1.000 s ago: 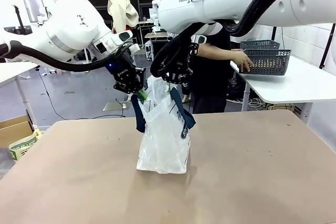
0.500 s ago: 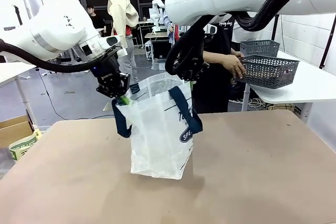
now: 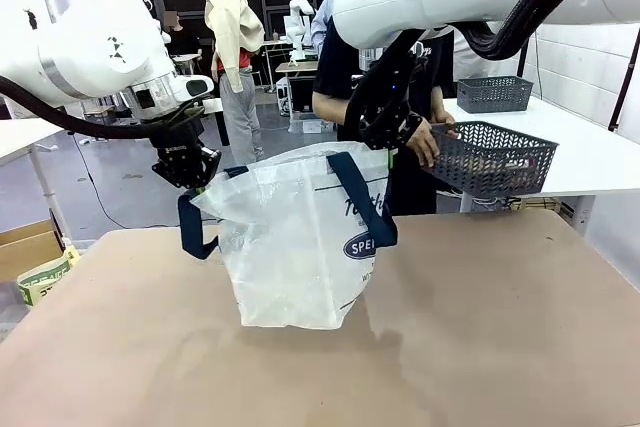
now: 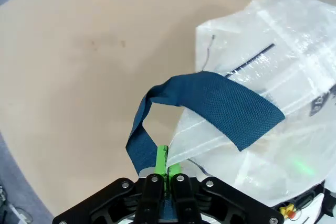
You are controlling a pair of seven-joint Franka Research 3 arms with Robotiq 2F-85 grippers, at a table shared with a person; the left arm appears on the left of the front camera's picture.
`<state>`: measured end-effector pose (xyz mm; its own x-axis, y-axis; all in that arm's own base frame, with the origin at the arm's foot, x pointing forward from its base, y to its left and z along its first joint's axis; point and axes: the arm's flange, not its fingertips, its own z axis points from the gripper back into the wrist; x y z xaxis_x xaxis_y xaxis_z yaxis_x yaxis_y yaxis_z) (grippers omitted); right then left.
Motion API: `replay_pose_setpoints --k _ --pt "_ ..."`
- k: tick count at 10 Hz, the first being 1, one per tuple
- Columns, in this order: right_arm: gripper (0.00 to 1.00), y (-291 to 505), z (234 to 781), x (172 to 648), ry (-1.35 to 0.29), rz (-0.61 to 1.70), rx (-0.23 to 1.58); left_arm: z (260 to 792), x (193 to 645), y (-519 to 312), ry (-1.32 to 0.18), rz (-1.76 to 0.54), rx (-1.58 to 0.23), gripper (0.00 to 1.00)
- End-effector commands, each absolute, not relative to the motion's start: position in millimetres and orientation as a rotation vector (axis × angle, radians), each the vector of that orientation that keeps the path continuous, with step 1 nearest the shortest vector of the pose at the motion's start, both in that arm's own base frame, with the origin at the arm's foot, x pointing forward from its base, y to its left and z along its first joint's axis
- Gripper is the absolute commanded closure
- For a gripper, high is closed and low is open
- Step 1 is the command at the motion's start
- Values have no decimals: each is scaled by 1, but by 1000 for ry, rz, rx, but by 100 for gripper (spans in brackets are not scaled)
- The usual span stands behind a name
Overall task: Transfer purchased items from the store into the shopping bag.
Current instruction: Open the Reusable shopping bag in the center of the table.
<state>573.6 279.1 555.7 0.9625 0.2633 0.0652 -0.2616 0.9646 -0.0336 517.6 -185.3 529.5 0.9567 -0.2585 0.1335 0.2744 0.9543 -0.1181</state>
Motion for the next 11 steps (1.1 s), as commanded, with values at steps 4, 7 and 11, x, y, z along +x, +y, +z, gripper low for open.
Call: replay_pose_setpoints --k 4,7,11 --pt "100 286 536 570 -158 514 -19 519 517 -220 -136 -287 -93 100" --pt "100 301 520 550 -228 615 -57 511 515 -237 -211 -287 -113 100" --pt "100 294 519 542 -219 643 -5 509 513 -230 -184 -294 -116 100"
